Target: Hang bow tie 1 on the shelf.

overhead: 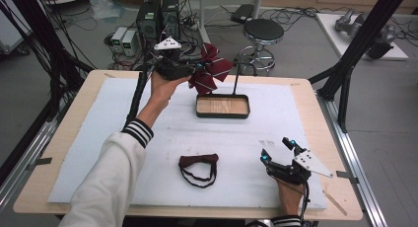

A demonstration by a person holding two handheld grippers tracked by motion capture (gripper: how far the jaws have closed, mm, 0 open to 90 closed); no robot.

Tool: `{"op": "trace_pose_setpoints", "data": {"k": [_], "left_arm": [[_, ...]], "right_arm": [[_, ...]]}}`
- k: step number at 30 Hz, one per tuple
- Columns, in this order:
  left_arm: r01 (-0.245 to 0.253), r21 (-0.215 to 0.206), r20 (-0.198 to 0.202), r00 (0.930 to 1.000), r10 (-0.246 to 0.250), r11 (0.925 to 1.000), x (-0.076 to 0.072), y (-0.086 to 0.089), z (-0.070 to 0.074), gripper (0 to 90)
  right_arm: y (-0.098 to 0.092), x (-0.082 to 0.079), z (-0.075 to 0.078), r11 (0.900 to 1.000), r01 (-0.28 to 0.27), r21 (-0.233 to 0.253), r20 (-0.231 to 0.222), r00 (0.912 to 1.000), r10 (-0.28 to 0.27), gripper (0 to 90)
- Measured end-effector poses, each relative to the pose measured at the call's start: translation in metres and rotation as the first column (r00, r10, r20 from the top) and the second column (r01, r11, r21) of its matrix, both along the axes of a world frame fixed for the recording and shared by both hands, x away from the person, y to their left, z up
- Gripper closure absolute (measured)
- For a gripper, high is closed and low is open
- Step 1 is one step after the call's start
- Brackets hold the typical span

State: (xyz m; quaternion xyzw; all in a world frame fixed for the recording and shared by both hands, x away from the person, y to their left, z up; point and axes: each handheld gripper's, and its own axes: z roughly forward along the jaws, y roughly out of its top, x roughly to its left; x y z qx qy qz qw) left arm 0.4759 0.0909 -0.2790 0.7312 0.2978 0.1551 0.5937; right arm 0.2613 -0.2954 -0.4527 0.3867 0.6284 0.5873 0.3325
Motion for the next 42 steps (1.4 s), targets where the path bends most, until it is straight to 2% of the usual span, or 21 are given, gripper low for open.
{"op": "trace_pose_setpoints", "data": {"k": [7, 11, 14, 21, 24, 28, 30, 42], "left_arm": [[0.004, -0.017, -0.019, 0.9998, -0.004, 0.9999, 0.005, -0.007, -0.007, 73.1], [0.001, -0.005, -0.027, 0.9996, -0.001, 1.0000, 0.008, -0.011, -0.012, 73.1], [-0.005, -0.026, -0.040, 0.9992, 0.004, 0.9996, 0.011, -0.012, -0.014, 73.1], [-0.022, -0.014, -0.042, 0.9989, 0.021, 0.9997, 0.017, -0.017, -0.015, 73.1], [-0.029, -0.024, -0.042, 0.9987, 0.028, 0.9993, 0.018, -0.017, -0.016, 73.1], [-0.039, -0.013, -0.044, 0.9983, 0.038, 0.9992, 0.019, -0.017, -0.018, 73.1], [-0.034, -0.018, -0.050, 0.9982, 0.033, 0.9993, 0.019, -0.017, -0.019, 73.1], [-0.022, 0.017, -0.052, 0.9984, 0.023, 0.9996, 0.015, -0.021, -0.025, 73.0]], "right_arm": [[-0.001, 0.000, 0.000, 1.000, -0.001, 0.003, 0.001, 1.0000, 0.001, 10.8], [-0.001, -0.001, 0.000, 1.000, -0.001, 0.007, 0.002, 1.0000, 0.001, 10.7], [-0.001, -0.001, 0.000, 1.000, 0.001, 0.009, 0.005, 1.0000, -0.001, 10.8], [-0.001, -0.001, 0.000, 1.000, -0.001, 0.007, 0.008, 1.0000, 0.000, 10.7], [-0.001, -0.001, 0.000, 1.000, -0.002, 0.007, 0.012, 0.9999, 0.002, 10.8], [-0.001, -0.001, 0.000, 1.000, -0.002, 0.009, 0.013, 0.9999, 0.002, 10.7], [-0.001, -0.001, 0.000, 1.000, -0.001, 0.010, 0.013, 0.9999, 0.001, 10.7], [-0.001, -0.002, -0.001, 1.000, -0.004, 0.007, 0.017, 0.9999, 0.003, 10.7]]}}
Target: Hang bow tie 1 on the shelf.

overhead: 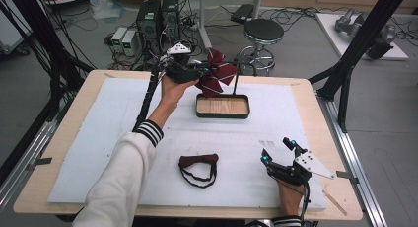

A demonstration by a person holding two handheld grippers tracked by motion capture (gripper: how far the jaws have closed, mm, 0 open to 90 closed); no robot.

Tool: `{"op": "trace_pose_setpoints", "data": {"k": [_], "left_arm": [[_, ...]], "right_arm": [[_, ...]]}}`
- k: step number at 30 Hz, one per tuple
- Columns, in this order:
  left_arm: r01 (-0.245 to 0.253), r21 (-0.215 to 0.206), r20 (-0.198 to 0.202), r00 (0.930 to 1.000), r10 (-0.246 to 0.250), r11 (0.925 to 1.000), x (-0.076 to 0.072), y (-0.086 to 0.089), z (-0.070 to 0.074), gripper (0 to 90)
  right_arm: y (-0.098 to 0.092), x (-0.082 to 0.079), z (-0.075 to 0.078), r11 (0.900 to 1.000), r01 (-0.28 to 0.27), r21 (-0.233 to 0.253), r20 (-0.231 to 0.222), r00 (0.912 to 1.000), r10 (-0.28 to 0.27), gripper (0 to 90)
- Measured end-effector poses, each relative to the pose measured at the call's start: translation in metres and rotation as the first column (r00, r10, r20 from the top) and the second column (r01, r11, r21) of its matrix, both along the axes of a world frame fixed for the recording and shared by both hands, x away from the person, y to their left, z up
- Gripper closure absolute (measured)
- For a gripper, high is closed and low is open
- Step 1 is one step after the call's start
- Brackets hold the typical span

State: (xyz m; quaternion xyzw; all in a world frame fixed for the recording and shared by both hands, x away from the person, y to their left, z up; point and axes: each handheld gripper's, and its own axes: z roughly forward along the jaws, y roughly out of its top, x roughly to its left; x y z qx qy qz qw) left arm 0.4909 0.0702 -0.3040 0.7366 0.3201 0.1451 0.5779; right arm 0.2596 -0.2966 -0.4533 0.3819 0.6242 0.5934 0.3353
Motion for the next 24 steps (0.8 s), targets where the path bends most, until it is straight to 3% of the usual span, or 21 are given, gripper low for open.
{"op": "trace_pose_setpoints", "data": {"k": [9, 18, 22, 24], "left_arm": [[0.006, 0.015, 0.001, 1.0000, -0.006, 0.9999, -0.0016, 0.0018, 0.0001, 72.8], [0.031, -0.003, -0.013, 0.9994, -0.031, 0.9995, -0.0025, 0.0020, -0.0005, 70.5], [0.030, -0.024, -0.018, 0.9994, -0.030, 0.9993, -0.0033, 0.0039, 0.0000, 62.0], [0.038, -0.038, -0.021, 0.9990, -0.039, 0.9985, -0.0033, 0.0060, 0.0005, 53.0]], "right_arm": [[0.0002, 0.0000, 0.0001, 1.000, 0.001, 0.000, 0.000, 1.0000, -0.001, 10.8], [0.0002, 0.0000, 0.0000, 1.000, 0.001, -0.001, 0.001, 1.0000, -0.001, 10.8], [0.0003, 0.0001, 0.0000, 1.000, 0.002, -0.004, 0.003, 1.0000, -0.002, 10.7], [0.0003, 0.0000, 0.0000, 1.000, 0.002, -0.004, 0.003, 1.0000, -0.002, 10.8]]}}
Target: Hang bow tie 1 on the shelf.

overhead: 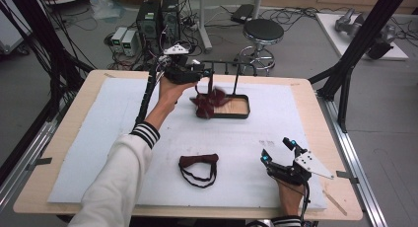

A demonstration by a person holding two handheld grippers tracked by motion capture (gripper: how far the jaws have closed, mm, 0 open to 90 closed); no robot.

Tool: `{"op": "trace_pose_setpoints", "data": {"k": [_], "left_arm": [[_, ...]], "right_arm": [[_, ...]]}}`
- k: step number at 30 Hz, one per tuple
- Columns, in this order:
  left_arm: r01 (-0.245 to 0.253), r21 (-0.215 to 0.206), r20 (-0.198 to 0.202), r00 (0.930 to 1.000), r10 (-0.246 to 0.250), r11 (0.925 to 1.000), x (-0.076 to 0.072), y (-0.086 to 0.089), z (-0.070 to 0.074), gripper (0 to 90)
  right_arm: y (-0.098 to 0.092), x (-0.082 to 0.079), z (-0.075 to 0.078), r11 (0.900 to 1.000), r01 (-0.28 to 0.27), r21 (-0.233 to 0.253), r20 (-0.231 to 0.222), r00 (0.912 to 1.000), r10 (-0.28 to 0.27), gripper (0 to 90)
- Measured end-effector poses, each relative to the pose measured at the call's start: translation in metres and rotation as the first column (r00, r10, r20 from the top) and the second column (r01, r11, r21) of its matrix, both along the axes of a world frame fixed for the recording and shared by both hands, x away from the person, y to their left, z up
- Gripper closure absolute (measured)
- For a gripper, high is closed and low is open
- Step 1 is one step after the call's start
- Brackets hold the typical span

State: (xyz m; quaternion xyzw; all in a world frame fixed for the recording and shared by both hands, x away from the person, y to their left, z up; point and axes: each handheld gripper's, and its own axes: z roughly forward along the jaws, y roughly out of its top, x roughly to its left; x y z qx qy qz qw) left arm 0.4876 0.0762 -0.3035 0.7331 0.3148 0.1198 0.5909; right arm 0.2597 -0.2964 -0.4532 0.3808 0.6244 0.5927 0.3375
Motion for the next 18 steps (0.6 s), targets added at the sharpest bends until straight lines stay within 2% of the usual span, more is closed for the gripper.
{"op": "trace_pose_setpoints", "data": {"k": [1, 2, 3, 5, 18], "left_arm": [[-0.001, -0.006, 0.005, 1.0000, 0.001, 1.0000, 0.000, 0.001, 0.000, 53.0], [0.000, -0.012, 0.013, 0.9999, 0.000, 0.9999, -0.001, 0.002, 0.001, 48.2], [0.004, -0.020, 0.018, 0.9998, -0.003, 0.9998, -0.002, 0.003, 0.002, 48.2], [0.008, -0.037, 0.020, 0.9998, -0.007, 0.9993, -0.002, 0.006, 0.003, 42.6], [-0.012, -0.062, 0.053, 0.9985, 0.015, 0.9980, -0.007, 0.018, 0.007, 27.7]], "right_arm": [[0.000, 0.000, 0.000, 1.000, 0.000, 0.000, 0.000, 1.0000, 0.000, 10.8], [0.000, 0.000, 0.000, 1.000, 0.000, 0.000, 0.000, 1.0000, 0.000, 10.7], [0.000, 0.000, 0.000, 1.000, 0.000, 0.000, 0.000, 1.0000, 0.000, 10.7], [0.000, 0.000, 0.000, 1.000, 0.000, 0.001, 0.001, 1.0000, 0.000, 10.7], [0.000, 0.000, 0.000, 1.000, 0.002, -0.001, 0.001, 1.0000, -0.002, 10.8]]}}
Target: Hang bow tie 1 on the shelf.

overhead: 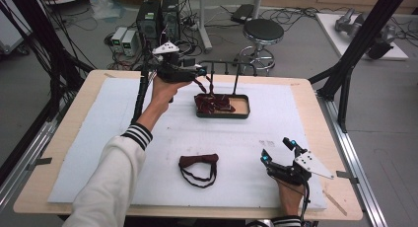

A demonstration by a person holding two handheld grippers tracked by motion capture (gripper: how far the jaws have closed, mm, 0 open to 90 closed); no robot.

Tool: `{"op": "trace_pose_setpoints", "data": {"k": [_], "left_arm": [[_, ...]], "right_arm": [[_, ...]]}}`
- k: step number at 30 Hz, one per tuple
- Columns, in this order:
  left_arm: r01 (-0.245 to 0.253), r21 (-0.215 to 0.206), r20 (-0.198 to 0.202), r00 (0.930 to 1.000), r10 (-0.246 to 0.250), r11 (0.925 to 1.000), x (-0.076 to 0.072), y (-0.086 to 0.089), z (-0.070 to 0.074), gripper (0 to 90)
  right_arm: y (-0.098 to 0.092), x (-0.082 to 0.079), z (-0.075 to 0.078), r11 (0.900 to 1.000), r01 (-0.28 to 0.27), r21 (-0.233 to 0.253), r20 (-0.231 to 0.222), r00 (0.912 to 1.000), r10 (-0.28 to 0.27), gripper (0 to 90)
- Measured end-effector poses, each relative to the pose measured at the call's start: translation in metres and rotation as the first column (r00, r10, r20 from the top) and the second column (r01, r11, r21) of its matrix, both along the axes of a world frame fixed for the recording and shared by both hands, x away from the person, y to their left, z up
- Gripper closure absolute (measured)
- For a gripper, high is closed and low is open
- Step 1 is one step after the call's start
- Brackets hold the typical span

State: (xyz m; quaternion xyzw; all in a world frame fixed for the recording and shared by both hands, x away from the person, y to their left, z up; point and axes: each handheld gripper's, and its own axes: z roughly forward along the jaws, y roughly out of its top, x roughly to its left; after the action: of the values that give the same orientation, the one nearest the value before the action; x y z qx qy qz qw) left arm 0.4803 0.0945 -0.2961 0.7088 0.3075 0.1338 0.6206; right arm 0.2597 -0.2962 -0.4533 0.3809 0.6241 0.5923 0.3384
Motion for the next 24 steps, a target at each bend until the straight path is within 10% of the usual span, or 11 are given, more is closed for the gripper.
{"op": "trace_pose_setpoints", "data": {"k": [13, 24], "left_arm": [[0.016, 0.017, 0.117, 0.9929, -0.018, 0.9997, -0.018, 0.017, 0.003, 13.3], [0.000, 0.034, 0.130, 0.9916, -0.005, 0.9994, -0.029, 0.039, 0.004, 13.1]], "right_arm": [[0.000, 0.000, 0.000, 1.000, 0.000, -0.002, -0.001, 1.0000, 0.000, 10.8], [0.000, 0.001, 0.000, 1.000, 0.002, 0.009, -0.017, 0.9999, -0.002, 10.8]]}}
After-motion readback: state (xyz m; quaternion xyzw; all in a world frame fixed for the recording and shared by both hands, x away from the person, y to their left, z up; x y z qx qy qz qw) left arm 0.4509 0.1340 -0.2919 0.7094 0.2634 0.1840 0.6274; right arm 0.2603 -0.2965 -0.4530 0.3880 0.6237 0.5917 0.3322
